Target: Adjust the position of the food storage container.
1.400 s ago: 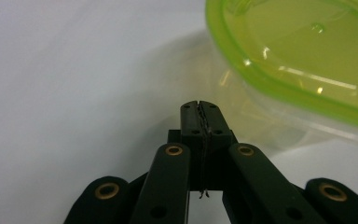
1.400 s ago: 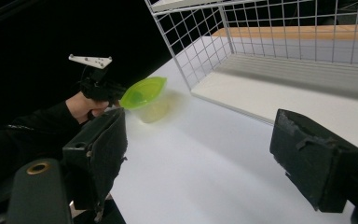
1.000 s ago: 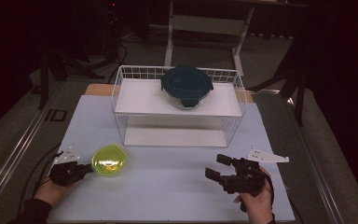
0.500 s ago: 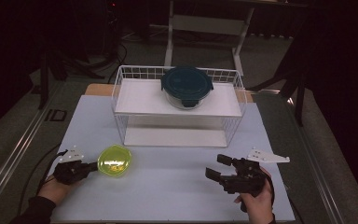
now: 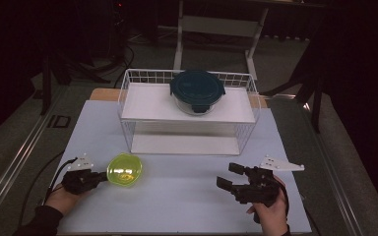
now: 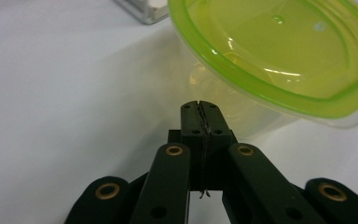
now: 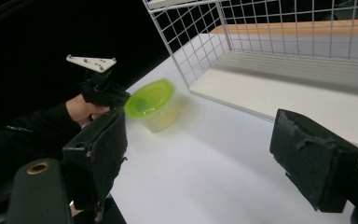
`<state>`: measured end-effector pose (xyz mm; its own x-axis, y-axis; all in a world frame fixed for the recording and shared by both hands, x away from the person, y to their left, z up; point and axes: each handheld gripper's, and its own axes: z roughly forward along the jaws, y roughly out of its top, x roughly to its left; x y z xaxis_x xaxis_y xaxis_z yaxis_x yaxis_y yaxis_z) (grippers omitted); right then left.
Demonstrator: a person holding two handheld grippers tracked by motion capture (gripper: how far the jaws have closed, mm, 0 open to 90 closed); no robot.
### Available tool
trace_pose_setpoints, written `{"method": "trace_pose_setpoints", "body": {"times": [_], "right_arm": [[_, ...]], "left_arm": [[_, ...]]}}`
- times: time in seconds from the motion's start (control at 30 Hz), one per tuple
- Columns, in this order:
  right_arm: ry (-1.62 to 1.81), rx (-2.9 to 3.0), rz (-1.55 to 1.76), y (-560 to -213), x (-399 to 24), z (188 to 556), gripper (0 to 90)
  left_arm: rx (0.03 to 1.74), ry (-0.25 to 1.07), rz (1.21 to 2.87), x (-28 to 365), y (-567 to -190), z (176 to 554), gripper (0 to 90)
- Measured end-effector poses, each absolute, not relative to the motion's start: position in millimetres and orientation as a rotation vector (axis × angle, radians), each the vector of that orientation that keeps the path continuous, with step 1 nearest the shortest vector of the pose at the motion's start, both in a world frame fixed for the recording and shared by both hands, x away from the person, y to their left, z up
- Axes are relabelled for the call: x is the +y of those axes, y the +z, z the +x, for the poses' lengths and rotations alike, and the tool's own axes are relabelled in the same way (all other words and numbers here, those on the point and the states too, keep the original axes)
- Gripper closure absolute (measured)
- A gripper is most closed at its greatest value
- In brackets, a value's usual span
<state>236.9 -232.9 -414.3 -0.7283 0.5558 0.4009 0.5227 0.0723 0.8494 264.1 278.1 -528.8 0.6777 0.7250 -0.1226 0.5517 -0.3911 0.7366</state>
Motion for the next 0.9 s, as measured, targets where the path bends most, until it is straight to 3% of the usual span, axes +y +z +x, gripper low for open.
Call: {"method": "trace_pose_setpoints", "body": {"times": [0.9], "right_arm": [[1.789,2.261,1.149,-411.9,-238.5,234.1,18.3]], "left_arm": [[0.828,0.169,2.189,199.8,-529.5,267.5,88.9]]}}
